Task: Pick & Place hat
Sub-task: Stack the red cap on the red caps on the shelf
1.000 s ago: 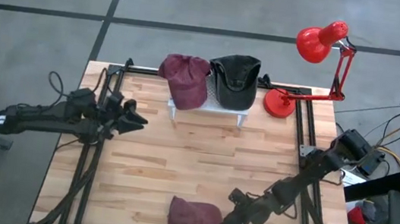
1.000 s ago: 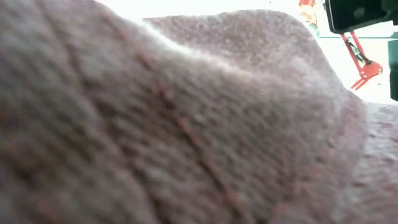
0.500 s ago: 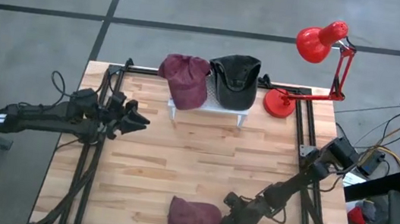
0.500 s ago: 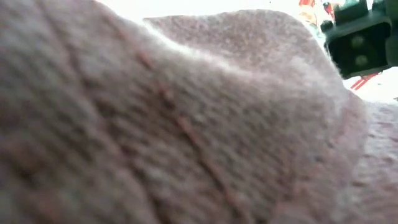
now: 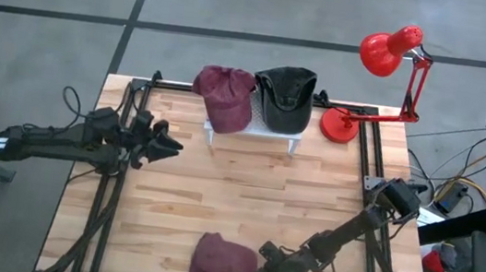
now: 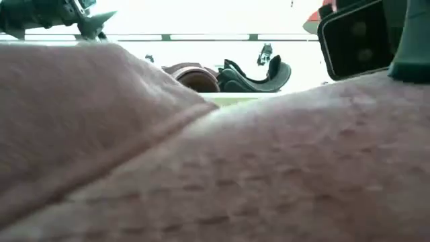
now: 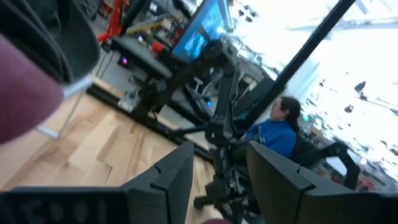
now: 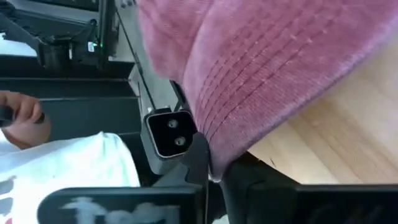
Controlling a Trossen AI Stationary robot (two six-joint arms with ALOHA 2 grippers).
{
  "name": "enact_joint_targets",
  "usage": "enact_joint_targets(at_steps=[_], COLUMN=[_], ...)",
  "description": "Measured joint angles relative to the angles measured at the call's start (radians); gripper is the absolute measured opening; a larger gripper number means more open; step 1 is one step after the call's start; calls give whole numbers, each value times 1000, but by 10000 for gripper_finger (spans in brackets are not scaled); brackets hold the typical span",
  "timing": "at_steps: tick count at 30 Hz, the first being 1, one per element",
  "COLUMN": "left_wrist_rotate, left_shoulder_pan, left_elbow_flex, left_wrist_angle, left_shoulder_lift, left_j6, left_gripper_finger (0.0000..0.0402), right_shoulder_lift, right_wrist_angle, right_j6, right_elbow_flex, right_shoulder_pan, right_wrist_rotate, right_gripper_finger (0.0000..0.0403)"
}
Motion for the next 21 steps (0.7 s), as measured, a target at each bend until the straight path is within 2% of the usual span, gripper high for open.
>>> enact_joint_targets(at_steps=[3,8,11,16,21], left_wrist_rotate=[-42,-48,-39,16,77], left_shoulder_pan=[0,0,0,0,-1], left_elbow_flex=[0,0,0,0,57], left_wrist_angle=[33,58,79,161,164], left_shoulder_lift=[3,11,12,10,-16], left_j6=[-21,-42,-34,82,224], left_gripper_finger=[163,163,163,163,163], right_shoulder_lift=[-39,-136,-192,-258,-345], right_wrist_angle=[-7,-32,-27,35,71], right_j6=[-47,-134,-195,-324,-458], right_elbow_flex=[-15,-61,-72,-70,-67], right_shoulder_pan=[-1,-21,-41,-63,-76], right_wrist_rotate=[53,206,235,261,396], right_gripper_finger=[13,10,10,10,9])
